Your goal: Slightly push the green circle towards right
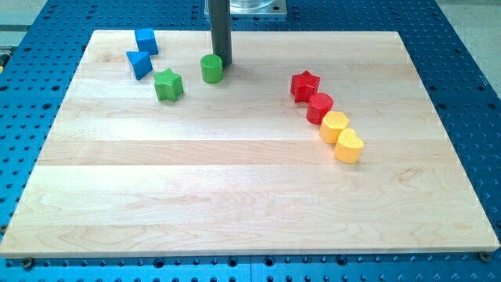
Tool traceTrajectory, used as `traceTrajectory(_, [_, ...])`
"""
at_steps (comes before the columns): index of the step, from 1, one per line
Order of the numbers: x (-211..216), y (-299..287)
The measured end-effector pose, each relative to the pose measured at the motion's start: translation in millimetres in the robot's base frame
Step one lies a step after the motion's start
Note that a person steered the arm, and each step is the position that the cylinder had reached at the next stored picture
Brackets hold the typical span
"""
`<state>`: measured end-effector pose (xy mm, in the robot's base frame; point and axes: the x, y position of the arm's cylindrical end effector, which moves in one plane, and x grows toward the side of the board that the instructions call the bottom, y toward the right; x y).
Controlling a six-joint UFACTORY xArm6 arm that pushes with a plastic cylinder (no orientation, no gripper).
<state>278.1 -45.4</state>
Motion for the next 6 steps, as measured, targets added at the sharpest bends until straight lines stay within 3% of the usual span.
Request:
traceTrajectory(2, [-19.6,-66.0])
traceTrajectory(3, [-2.2,-96.0])
traceTrajectory(5, [-0.5,12.7])
traceTrajectory(6, [-4.1,18.9])
